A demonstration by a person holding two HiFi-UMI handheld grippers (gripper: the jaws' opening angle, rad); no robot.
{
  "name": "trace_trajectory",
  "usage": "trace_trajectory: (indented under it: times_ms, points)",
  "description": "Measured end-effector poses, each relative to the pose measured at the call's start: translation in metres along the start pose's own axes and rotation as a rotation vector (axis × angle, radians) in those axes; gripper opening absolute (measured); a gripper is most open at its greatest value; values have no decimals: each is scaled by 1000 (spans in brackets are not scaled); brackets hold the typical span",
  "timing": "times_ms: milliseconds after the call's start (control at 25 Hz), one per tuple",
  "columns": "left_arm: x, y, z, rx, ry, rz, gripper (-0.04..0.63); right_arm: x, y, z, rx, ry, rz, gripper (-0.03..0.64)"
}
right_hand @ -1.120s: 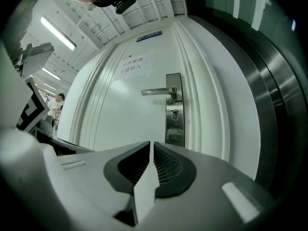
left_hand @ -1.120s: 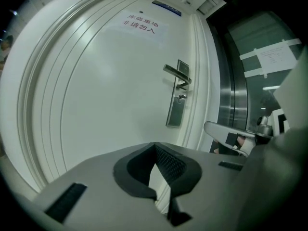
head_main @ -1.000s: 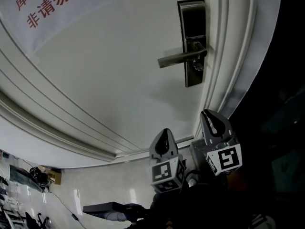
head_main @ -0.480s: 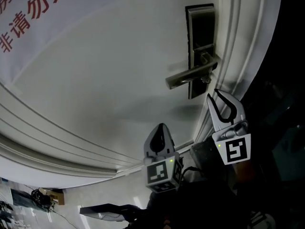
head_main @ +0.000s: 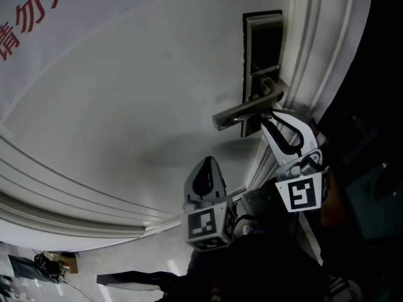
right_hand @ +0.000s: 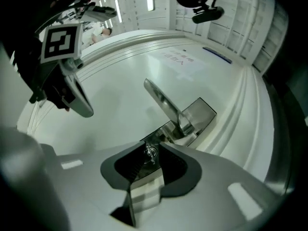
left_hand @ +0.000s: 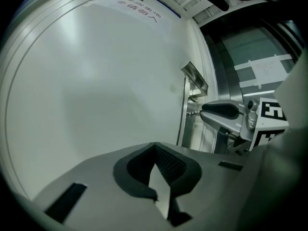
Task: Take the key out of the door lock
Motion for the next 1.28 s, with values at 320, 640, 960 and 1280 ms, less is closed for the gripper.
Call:
trace_trajectory:
  times_ms: [320, 640, 960, 1280]
  points:
    - [10, 18, 7, 5, 23, 63, 0, 9, -5, 9, -159, -37, -9, 60]
    - [26, 28, 15, 50, -20, 96, 0, 12, -1, 16, -169, -76, -10, 58]
    - [48, 46, 26, 57, -29, 128, 0, 17, -2, 16, -213, -103, 0, 18]
    - [46, 50, 38, 22, -58, 126, 0, 17, -1, 15, -190, -115, -1, 15]
Point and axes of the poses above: the fingertips, and each gripper's own axes: x forward along the fingers, y to its right, z out of its underside, the point moved 4 cm from there along -x, backward along the fingers, and after that the axes turned 15 degrees about y, right-handed, at the moved point
